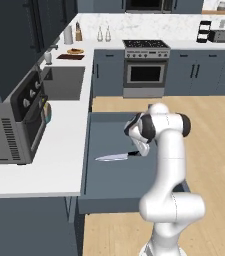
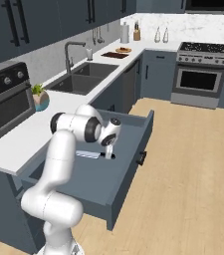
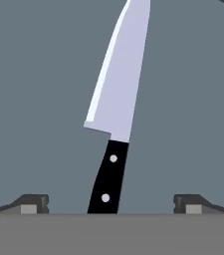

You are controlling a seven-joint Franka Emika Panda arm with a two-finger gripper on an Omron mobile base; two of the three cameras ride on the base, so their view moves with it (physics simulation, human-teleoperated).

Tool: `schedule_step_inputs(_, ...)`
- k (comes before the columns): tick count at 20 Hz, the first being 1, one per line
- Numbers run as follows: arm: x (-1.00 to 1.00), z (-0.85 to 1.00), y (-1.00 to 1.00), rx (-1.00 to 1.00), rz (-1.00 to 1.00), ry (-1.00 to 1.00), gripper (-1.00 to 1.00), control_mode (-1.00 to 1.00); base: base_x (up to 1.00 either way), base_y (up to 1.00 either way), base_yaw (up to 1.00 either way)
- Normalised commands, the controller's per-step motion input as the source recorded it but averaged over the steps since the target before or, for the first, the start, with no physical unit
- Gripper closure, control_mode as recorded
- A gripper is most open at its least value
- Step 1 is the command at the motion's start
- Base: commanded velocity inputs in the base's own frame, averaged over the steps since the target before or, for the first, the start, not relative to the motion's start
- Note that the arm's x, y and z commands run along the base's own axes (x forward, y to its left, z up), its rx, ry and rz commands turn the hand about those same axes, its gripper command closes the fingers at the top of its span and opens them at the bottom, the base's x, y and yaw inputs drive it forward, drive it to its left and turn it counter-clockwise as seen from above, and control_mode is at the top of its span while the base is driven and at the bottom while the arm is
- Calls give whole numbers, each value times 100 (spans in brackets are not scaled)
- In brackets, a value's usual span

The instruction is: Pick up the knife from the drawer and place it on the cutting board. Then place the meat from the plate to the cutting board.

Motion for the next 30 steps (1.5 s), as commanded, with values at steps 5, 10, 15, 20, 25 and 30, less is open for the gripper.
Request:
schedule_step_inputs(5,13,-35,-7,0,0,3,-100,-100,0,0,0)
schedule_step_inputs(10,3,-45,-7,0,0,6,-100,-100,0,0,0)
schedule_step_inputs(15,3,-46,-5,0,0,6,-100,-100,0,0,0)
schedule_step_inputs(20,5,-44,-7,0,0,11,-100,-100,0,0,0)
schedule_step_inputs(25,0,-32,0,-2,0,6,100,-100,0,0,0)
schedule_step_inputs(30,0,-1,-11,-2,0,0,100,-100,0,0,0)
